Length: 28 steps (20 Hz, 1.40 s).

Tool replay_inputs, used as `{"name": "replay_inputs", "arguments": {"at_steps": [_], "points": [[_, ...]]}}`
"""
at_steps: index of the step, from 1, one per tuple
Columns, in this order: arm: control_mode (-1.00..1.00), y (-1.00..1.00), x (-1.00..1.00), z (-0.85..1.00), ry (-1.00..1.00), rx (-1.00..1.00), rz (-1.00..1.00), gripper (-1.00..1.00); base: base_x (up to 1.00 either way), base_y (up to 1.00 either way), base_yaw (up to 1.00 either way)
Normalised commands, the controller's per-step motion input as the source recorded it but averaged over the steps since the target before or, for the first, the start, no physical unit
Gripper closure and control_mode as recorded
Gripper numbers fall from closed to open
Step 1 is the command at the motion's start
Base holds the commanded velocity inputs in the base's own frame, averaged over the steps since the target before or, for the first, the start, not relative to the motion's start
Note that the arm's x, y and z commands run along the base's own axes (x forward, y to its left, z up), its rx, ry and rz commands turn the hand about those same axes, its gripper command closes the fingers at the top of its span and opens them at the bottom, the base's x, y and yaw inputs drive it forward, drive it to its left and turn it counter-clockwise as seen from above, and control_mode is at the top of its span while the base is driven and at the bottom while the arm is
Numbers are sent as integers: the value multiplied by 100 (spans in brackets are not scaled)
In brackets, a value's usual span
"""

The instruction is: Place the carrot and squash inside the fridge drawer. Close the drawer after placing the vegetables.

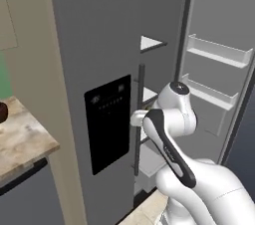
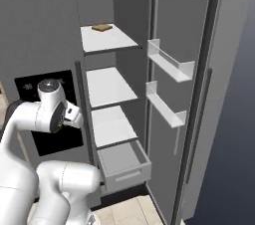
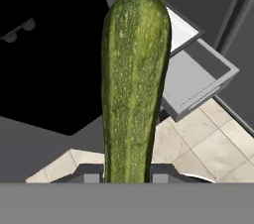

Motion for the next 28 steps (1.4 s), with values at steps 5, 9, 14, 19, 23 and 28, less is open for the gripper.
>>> {"name": "replay_inputs", "arguments": {"at_steps": [5,9,14,19,23,28], "points": [[100,0,0,0,0,0,0,100,32,-12,-6],[100,0,0,0,0,0,0,100,46,-48,-1],[100,0,0,0,0,0,0,100,49,-40,-1],[-100,0,11,-12,1,0,0,100,7,2,0],[-100,-1,90,-71,16,4,0,100,0,0,0],[-100,-3,95,-99,31,0,0,100,0,0,0]]}}
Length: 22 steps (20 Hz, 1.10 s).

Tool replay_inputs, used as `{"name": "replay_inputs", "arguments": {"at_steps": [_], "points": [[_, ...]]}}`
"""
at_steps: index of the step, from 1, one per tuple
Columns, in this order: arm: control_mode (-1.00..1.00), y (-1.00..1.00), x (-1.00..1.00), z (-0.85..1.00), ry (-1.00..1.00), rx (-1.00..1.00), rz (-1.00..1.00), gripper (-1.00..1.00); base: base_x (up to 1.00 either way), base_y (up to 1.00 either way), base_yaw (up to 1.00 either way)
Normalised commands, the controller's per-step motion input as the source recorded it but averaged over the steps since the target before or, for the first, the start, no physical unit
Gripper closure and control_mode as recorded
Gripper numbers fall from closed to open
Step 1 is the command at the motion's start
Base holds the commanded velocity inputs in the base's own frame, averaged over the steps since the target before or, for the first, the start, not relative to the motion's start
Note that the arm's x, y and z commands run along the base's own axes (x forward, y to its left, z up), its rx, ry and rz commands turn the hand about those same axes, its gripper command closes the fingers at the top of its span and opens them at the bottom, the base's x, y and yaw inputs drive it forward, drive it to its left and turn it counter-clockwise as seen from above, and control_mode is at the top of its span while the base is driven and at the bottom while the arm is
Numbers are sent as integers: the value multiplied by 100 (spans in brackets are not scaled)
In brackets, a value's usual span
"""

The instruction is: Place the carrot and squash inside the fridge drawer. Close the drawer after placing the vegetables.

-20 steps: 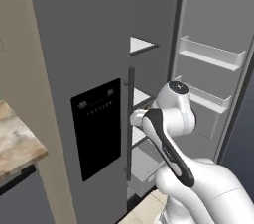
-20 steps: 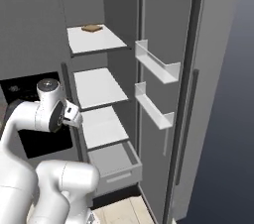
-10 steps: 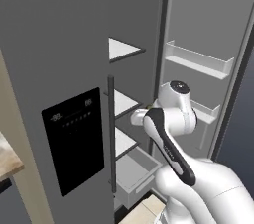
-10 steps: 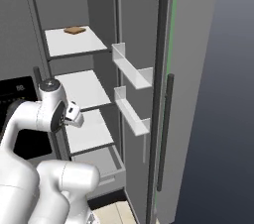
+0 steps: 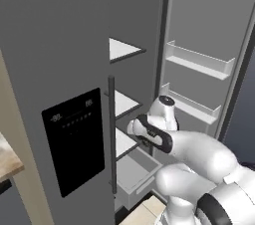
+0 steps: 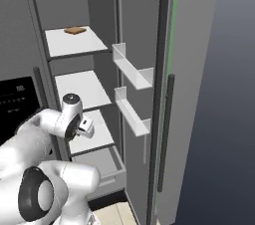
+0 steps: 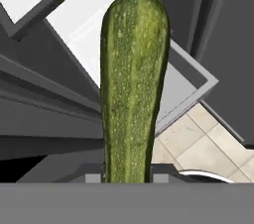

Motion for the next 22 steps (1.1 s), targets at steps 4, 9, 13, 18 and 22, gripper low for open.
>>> {"name": "replay_inputs", "arguments": {"at_steps": [4,9,13,18,22], "points": [[-100,0,66,-89,24,0,0,100,0,0,0],[-100,0,27,-66,9,0,0,100,0,0,0],[-100,3,11,-85,1,-2,0,100,0,0,0],[-100,-1,26,-59,1,-1,0,100,0,0,0],[-100,-6,46,-35,1,0,0,100,0,0,0]]}}
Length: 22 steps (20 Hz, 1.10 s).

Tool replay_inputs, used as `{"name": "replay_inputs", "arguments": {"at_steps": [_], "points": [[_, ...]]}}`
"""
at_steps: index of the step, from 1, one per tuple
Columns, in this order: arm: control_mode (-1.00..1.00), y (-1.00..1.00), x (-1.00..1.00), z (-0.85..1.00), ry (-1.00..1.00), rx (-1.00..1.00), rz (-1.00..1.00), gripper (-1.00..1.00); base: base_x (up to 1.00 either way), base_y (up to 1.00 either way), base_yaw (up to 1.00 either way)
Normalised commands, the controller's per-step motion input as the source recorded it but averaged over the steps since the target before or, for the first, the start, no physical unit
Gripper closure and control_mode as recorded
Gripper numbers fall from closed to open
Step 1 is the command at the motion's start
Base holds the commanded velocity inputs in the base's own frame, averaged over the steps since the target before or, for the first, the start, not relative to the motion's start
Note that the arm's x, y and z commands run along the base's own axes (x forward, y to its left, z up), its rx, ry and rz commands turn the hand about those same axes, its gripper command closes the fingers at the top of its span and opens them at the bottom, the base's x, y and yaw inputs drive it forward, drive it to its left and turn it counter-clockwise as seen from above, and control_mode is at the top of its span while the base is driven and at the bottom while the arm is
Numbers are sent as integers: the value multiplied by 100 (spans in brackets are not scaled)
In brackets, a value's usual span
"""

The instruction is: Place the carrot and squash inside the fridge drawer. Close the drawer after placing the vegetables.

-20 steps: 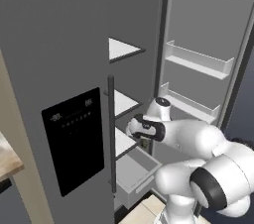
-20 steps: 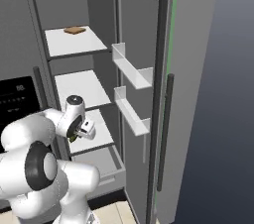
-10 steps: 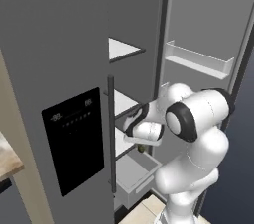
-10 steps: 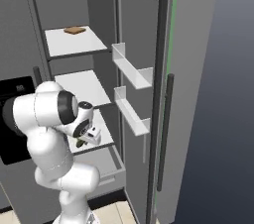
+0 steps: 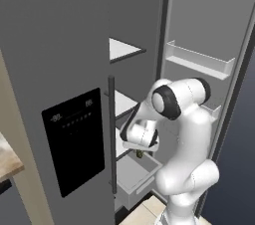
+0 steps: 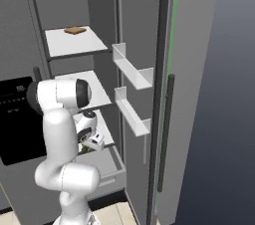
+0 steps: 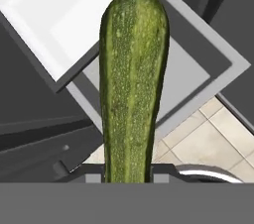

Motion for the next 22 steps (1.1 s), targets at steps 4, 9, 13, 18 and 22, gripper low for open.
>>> {"name": "replay_inputs", "arguments": {"at_steps": [4,9,13,18,22], "points": [[-100,-1,52,-47,6,0,0,100,0,0,0],[-100,0,58,-57,9,0,0,100,0,0,0],[-100,0,59,-58,12,0,0,100,0,0,0],[-100,0,55,-69,18,-1,0,100,0,0,0],[-100,0,38,-84,12,-4,0,100,0,0,0]]}}
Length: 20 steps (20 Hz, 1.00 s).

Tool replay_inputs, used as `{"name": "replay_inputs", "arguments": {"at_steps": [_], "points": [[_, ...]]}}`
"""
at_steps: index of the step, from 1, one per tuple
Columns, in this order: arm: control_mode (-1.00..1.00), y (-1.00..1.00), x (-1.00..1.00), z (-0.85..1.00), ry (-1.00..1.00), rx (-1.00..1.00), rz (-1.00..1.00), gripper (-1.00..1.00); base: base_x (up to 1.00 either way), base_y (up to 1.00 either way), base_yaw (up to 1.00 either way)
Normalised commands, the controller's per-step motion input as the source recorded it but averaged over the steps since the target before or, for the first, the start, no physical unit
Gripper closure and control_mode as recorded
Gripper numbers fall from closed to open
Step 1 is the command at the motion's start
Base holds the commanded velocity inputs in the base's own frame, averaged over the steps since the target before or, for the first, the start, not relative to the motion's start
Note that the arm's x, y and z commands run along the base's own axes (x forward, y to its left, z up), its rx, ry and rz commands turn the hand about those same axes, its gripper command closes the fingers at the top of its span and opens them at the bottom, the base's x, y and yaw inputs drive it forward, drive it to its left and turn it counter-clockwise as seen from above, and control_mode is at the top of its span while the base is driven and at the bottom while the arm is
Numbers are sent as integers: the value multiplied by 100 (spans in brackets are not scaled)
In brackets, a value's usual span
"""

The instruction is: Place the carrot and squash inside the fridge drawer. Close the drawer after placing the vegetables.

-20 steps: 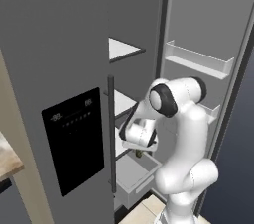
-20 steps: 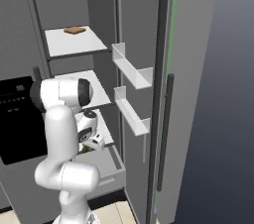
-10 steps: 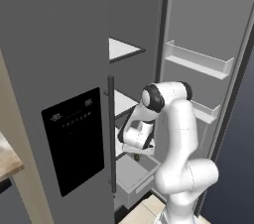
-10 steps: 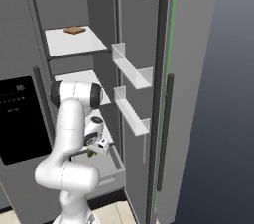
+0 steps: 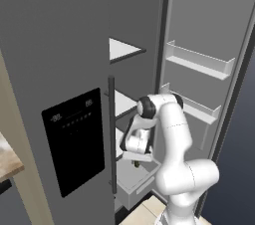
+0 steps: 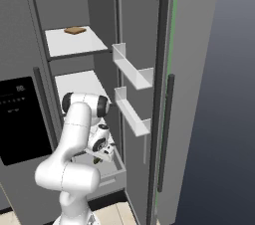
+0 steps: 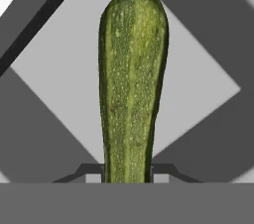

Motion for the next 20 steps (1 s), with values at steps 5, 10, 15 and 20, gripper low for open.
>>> {"name": "replay_inputs", "arguments": {"at_steps": [5,10,15,20], "points": [[-100,2,24,-64,6,-3,0,100,0,0,0],[-100,2,10,-56,5,-2,0,100,0,0,0],[-100,4,2,-59,4,-2,0,100,0,0,0],[-100,2,1,-54,3,-1,0,100,0,0,0]]}}
